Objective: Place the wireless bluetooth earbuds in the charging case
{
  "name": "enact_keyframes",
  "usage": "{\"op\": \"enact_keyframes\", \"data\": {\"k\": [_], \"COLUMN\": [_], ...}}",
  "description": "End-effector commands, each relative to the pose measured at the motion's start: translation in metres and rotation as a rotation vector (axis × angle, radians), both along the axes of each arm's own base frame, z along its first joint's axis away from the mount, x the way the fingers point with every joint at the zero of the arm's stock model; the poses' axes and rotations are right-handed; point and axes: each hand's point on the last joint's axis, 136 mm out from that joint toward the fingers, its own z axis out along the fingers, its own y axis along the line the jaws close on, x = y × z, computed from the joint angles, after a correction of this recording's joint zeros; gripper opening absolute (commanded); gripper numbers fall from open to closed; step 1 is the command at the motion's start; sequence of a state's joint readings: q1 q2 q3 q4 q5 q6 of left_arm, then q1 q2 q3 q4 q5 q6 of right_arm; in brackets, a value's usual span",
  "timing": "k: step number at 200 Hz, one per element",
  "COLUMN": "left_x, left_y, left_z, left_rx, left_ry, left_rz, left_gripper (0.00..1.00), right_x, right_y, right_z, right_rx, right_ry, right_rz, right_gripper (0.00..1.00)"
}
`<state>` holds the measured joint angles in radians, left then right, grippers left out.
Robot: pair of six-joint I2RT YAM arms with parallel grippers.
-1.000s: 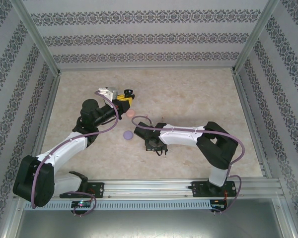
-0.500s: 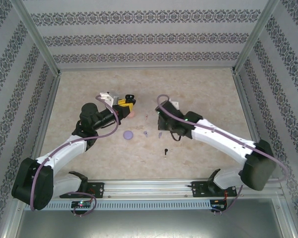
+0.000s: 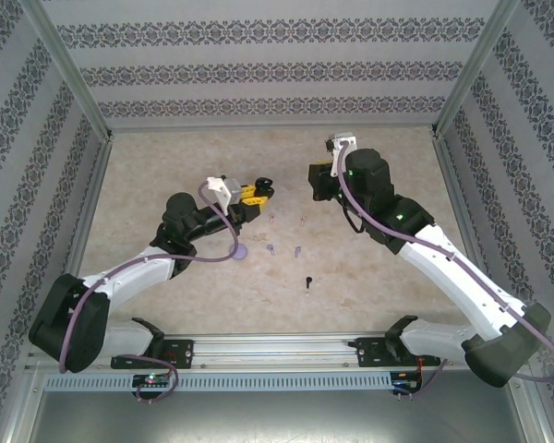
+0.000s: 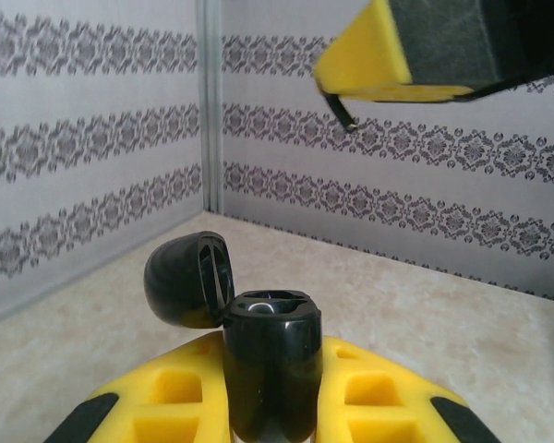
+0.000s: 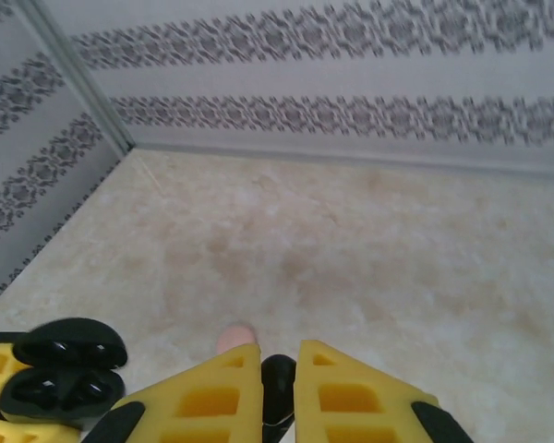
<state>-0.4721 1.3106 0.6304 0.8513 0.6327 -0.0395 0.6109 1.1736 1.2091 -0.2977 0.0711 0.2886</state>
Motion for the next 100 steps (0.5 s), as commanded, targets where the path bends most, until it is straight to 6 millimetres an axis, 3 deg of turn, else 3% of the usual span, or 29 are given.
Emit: {"op": "enact_keyframes", "data": {"k": [1,50,100], "left_x": [0.001,0.020,0.030], "left_y": [-0.012,-0.031,-0.038], "left_z": [0.047,0.052,0.059], "left_rx": [-0.057,-0.128,-0.216], "left_ry": [-0.244,-0.304,-0.310], "left_rz": [0.021,0.035,0.012], "left_gripper": [0.00,0.00,0.00], "right_x": [-0.005,-0.014,-0.016], "right_y": [0.011,0.020,0.026], "right_z": [0.039,0.053,0.044], "right_rx": [-0.009,-0.037,-0.041], "right_ry": [-0.181,-0.290,-0.274], "right_rz": [0.119,0.211,0.246], "right_gripper": [0.11,0.10,0.10]}}
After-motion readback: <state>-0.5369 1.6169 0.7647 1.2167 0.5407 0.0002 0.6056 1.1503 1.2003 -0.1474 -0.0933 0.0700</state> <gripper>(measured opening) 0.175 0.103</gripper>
